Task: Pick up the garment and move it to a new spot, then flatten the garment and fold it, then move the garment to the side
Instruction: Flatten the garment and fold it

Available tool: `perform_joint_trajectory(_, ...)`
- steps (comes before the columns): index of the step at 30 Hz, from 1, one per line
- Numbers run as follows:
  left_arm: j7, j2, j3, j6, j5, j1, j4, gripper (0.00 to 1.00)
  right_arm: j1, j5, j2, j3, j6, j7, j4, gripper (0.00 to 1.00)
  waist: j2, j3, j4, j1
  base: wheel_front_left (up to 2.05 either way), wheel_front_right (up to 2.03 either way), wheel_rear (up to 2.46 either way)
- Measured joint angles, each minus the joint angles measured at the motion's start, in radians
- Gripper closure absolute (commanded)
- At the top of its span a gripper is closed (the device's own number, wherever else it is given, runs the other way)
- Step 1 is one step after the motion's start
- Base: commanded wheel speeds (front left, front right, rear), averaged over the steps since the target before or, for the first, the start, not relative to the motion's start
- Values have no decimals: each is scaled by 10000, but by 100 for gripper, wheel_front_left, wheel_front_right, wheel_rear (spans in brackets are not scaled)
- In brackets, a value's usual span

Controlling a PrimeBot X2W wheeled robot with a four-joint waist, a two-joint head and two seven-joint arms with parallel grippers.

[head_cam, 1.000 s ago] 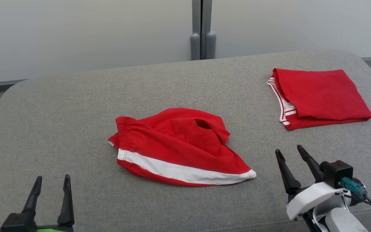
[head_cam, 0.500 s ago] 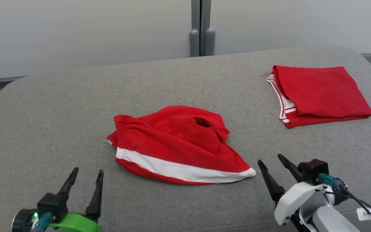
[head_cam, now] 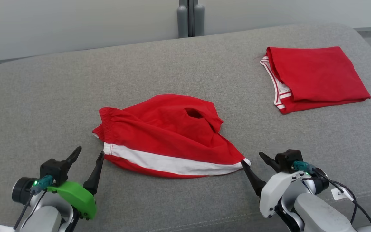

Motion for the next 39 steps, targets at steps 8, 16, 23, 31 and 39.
perform_joint_trajectory(8, -19, 165, -1231, 0, -713, -1199, 754, 0, -919, 625, 309, 1081, 0, -351, 1112, 0, 0, 600, -141, 0, 0, 0, 0)
perform_joint_trajectory(16, -52, 121, -2155, 0, -1628, -1736, 1565, 0, -1442, 1266, 577, 1937, 0, -602, 1927, 0, 0, 791, -217, 0, 0, 0, 0)
perform_joint_trajectory(23, -61, 161, -2884, -2, -2274, -1888, 1576, 56, -1679, 1835, 596, 2537, 0, -773, 2360, 25, 0, 701, -240, 0, 0, 0, 0)
perform_joint_trajectory(31, -61, 146, -3141, 0, -2479, -1933, 1655, 100, -1797, 2211, 579, 2853, 2, -805, 2477, 100, 0, 621, -201, 0, 0, 0, 0)
perform_joint_trajectory(39, -61, 410, -2732, -2, -2282, -1902, 945, 100, -1804, 2339, 194, 2186, 2, -821, 1227, 100, 0, 489, -161, 0, 0, 0, 0)
